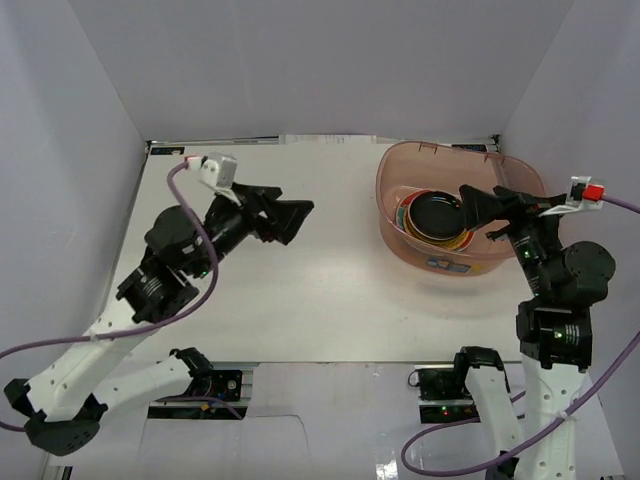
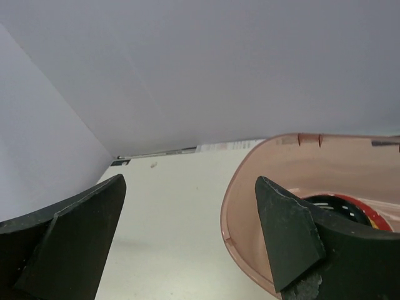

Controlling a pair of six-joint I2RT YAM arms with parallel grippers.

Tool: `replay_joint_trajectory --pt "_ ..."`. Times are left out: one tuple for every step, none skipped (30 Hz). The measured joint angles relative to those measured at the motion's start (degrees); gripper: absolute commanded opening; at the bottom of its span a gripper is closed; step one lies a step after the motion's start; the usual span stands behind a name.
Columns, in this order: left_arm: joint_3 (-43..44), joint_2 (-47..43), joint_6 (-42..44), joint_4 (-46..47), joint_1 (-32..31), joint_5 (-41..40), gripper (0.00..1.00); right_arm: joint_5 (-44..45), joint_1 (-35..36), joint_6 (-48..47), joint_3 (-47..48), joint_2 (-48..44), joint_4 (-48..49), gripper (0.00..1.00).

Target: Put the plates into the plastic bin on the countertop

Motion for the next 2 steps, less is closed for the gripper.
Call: replay_joint_trajectory --pt "-1.6 -3.0 0.3 -1.1 0.0 -1.1 0.98 0.0 0.0 0.0 0.4 -0.5 0.4 0.9" --pt "-2.6 -5.2 0.4 -2.3 0.0 -2.0 0.98 0.2 0.0 0.0 1.2 -0.7 0.7 0.9"
